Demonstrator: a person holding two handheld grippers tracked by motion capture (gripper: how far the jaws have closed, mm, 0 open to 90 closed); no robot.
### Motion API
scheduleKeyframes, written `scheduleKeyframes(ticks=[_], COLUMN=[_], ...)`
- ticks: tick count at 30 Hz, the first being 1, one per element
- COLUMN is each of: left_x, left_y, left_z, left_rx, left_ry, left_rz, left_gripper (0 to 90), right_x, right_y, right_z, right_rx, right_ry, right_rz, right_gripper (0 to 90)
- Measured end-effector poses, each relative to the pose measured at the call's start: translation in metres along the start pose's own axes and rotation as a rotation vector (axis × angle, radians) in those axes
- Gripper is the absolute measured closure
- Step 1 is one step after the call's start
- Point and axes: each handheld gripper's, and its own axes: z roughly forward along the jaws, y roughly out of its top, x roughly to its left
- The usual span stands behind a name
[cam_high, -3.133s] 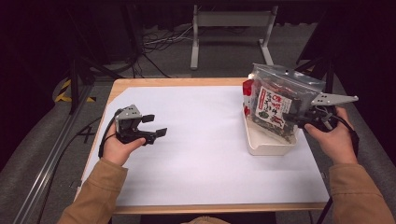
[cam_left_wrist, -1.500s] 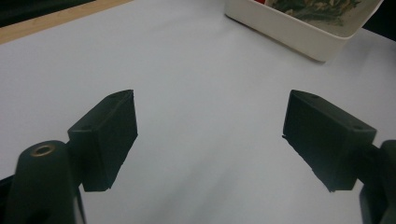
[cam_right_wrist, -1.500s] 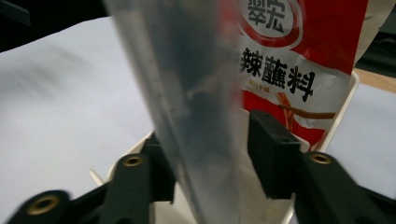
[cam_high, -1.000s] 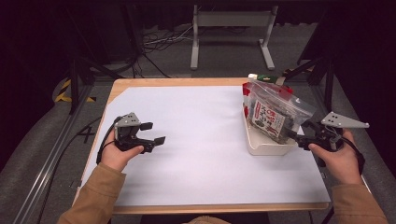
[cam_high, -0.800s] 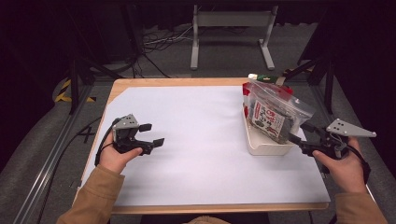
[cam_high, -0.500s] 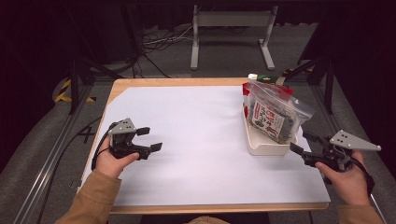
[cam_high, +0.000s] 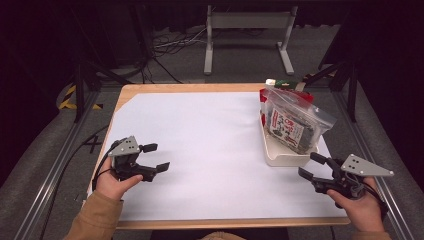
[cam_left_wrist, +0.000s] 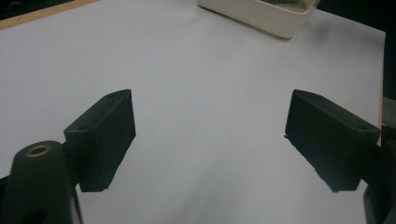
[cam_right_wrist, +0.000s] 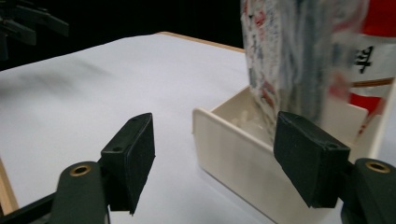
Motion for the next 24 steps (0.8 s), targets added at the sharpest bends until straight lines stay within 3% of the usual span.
scheduleKeyframes(ticks=[12, 19, 24], left_x=[-0.004, -0.008, -0.007], left_y=[-0.013, -0.027, -0.031], left_z=[-0.005, -0.012, -0.014], left_rx=[-0.014, -0.03, -0.04], left_ry=[0.001, 0.032, 0.048], left_rz=[-0.01, -0.033, -0.04], left_gripper=[15.8, 14.5, 14.6], right_x=[0.008, 0.006, 0.006], right_y=[-0.016, -0.028, -0.03], right_z=[0.027, 0.039, 0.041], right_rx=[0.08, 0.125, 0.123], right_ry=[0.071, 0.078, 0.078], right_rz=[-0.079, -0.074, -0.071], right_gripper=[30.7, 31.1, 30.5])
